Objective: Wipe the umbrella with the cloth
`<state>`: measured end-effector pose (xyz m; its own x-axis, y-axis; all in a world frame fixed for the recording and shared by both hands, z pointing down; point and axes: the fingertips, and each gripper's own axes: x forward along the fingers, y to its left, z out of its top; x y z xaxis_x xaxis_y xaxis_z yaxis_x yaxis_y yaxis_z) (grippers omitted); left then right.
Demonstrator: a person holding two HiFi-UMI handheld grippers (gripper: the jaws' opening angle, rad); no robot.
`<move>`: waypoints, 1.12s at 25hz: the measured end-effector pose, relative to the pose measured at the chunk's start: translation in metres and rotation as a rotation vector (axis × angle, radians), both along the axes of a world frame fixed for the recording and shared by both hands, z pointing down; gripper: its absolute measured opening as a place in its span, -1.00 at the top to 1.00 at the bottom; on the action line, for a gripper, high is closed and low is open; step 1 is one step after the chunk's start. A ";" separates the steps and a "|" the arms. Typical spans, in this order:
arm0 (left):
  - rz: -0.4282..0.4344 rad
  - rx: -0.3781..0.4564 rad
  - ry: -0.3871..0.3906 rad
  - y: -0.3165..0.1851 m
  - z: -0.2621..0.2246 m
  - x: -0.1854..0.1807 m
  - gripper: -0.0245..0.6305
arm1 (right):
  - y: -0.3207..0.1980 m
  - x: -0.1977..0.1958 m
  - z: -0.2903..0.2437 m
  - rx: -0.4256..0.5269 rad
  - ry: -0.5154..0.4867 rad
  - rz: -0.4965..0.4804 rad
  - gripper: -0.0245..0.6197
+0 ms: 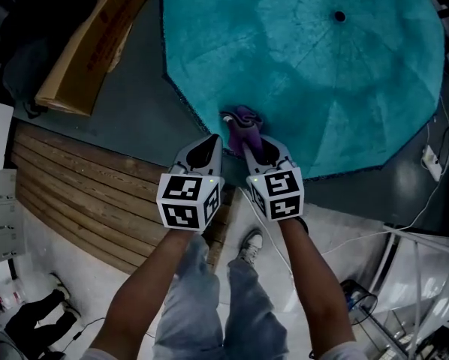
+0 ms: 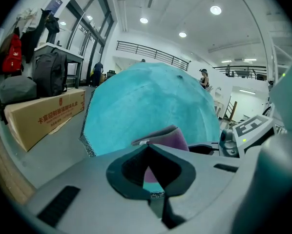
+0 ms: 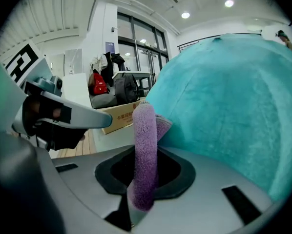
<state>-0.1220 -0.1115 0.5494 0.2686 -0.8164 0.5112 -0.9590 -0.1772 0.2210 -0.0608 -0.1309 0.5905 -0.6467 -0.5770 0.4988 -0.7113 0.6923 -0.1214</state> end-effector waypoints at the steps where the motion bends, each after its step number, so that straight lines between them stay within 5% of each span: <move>1: 0.010 0.000 -0.002 0.000 0.001 0.007 0.91 | 0.001 0.007 -0.002 0.004 -0.011 0.015 0.70; 28: 0.278 0.000 0.005 -0.011 0.010 0.198 0.91 | 0.006 0.220 -0.044 0.075 -0.180 0.362 0.70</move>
<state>0.0762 -0.1225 0.5589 0.4853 -0.7109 0.5089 -0.8722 -0.4340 0.2256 0.1596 -0.1250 0.5467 -0.4681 -0.8138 0.3443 -0.8827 0.4128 -0.2244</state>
